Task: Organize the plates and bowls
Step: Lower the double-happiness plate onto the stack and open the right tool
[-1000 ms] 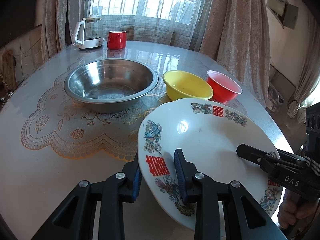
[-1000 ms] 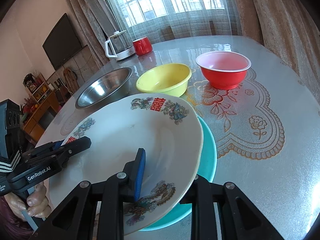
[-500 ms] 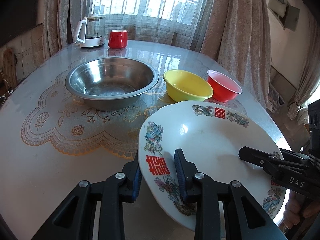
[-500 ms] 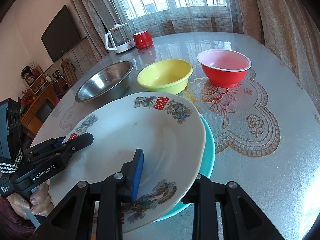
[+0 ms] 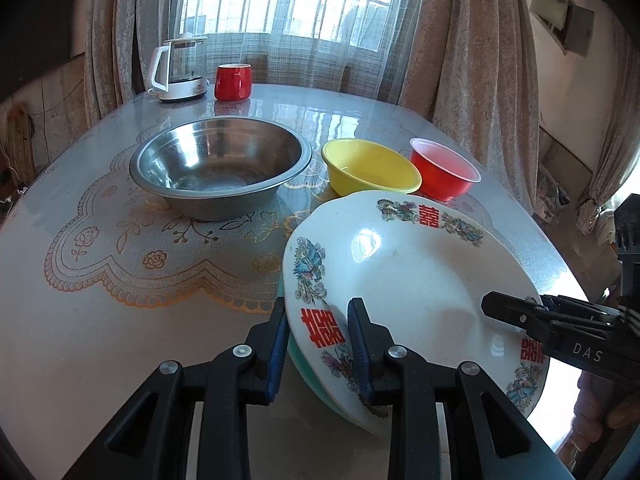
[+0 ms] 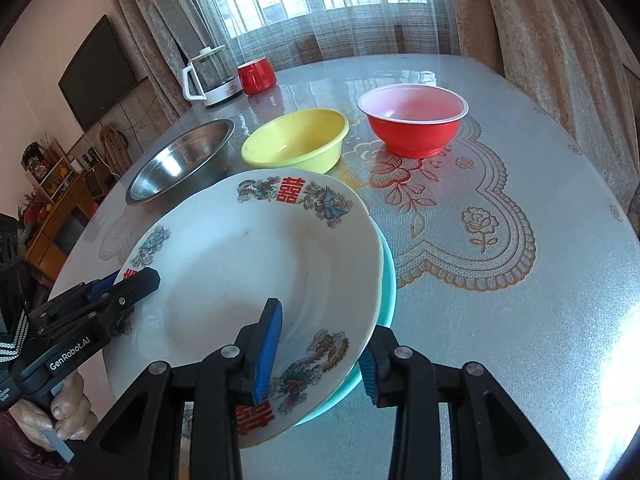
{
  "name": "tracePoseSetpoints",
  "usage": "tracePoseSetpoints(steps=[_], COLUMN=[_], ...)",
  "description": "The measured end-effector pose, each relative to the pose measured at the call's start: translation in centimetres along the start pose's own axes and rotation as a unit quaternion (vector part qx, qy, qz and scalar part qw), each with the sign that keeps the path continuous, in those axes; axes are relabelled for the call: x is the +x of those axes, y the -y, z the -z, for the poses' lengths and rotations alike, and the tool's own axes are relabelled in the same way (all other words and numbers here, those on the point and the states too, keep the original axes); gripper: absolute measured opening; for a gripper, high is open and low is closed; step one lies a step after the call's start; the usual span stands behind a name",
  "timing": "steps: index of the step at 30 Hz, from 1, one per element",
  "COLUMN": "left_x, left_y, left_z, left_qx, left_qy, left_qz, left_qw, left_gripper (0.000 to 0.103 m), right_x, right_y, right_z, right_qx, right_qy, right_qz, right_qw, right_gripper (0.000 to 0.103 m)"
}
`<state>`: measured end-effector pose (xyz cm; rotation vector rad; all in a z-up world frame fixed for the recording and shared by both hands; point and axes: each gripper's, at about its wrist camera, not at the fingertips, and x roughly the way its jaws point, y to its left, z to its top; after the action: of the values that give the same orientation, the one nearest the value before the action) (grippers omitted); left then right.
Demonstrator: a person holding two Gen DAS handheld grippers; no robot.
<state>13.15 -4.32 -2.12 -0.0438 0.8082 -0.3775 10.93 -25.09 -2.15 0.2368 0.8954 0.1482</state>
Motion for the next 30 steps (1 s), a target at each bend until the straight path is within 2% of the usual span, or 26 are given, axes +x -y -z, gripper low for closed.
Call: tracePoseSetpoints(steps=[9,12,15,16,17,30], left_x=[-1.1,-1.5,-1.3,-1.2,-1.0,-1.1], left_y=[0.2,0.4,0.6,0.6,0.7,0.6], left_z=[0.8,1.2,1.1,1.0,1.0,1.1], left_qx=[0.001,0.003,0.004,0.005,0.006,-0.003], left_qy=[0.011,0.016,0.015,0.014,0.013,0.004], left_qz=[-0.001,-0.001,-0.006,-0.008,-0.011,-0.003], left_qw=[0.9999,0.9999,0.9999,0.9999,0.9998,1.0], left_gripper=[0.03,0.03,0.03,0.03,0.03,0.031], right_x=[-1.0,-1.6,-1.8,-1.8,-1.6,-1.4], right_y=[1.1,1.7,1.5,1.4,1.2,1.4], right_z=[1.0,1.7,2.0,2.0,2.0,1.8], right_qx=[0.027,0.046,0.04,0.037,0.034,0.05], right_qy=[0.014,0.03,0.048,0.05,0.05,0.04], right_qz=[-0.018,-0.038,-0.044,-0.048,-0.045,-0.055], right_qw=[0.999,0.998,0.997,0.997,0.997,0.996], right_gripper=[0.037,0.037,0.032,0.026,0.023,0.023])
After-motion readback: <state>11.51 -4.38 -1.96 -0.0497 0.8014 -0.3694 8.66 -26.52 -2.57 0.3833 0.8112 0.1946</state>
